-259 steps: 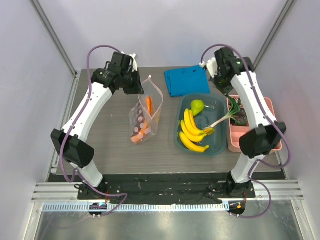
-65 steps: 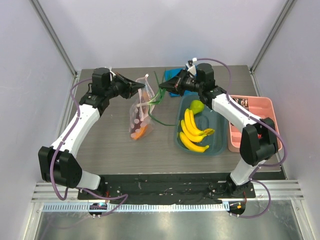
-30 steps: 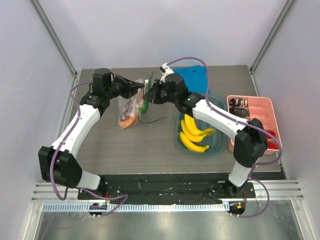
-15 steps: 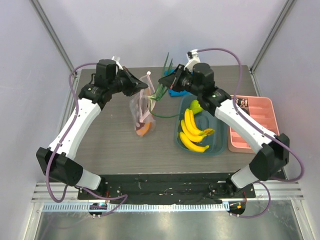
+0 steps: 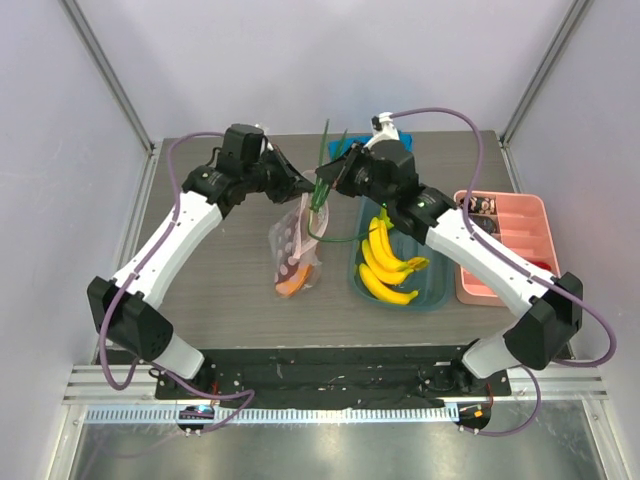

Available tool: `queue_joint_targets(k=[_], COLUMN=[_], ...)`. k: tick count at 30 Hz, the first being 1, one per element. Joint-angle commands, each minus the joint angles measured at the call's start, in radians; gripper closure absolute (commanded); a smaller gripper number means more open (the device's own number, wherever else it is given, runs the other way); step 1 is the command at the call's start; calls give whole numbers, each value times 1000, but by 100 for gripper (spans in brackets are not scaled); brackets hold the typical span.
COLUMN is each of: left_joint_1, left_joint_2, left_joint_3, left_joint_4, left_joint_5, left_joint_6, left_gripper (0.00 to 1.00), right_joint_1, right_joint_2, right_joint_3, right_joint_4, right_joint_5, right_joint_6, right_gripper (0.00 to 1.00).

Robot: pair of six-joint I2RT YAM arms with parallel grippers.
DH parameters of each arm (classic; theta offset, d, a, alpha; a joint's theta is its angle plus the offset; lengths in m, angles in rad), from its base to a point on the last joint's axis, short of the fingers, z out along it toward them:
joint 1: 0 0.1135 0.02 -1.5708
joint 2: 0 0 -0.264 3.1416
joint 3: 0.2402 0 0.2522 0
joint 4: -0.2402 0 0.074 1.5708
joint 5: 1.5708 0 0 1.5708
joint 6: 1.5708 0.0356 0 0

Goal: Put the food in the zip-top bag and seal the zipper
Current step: Adjust the fake vegetable in the zipper food storage bag.

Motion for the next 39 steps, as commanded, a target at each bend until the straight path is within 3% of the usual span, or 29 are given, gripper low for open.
queue_joint_targets(k=[1, 7, 15, 23, 28, 34, 39], left_joint_1=[1, 16, 36, 53, 61, 75, 92], left_joint_2=[7, -2, -15, -19, -4, -15, -19], left_joint_3=[-23, -29, -38, -67, -50, -65, -81], left_joint_4=[98, 101, 95, 116, 119, 112, 174], left_joint_5=[39, 4, 8, 50, 63, 67, 105], left_joint_6=[-164, -230, -290, -358, -385, -392, -410], left_gripper=[100, 100, 100, 100, 100, 100, 100], right_joint_1=[42, 44, 54, 129, 198, 257, 258], right_joint_2=[43, 147, 152, 79, 74, 83, 59], right_joint_3=[124, 315, 277, 44, -21, -53, -131], right_joint_4=[-60, -322, -309, -50, -19, 32, 87], right_joint_5=[222, 314, 285, 320, 383, 426, 284], right_joint_6=[115, 220, 341, 105, 56, -119, -191], right_gripper=[99, 99, 99, 99, 99, 99, 99])
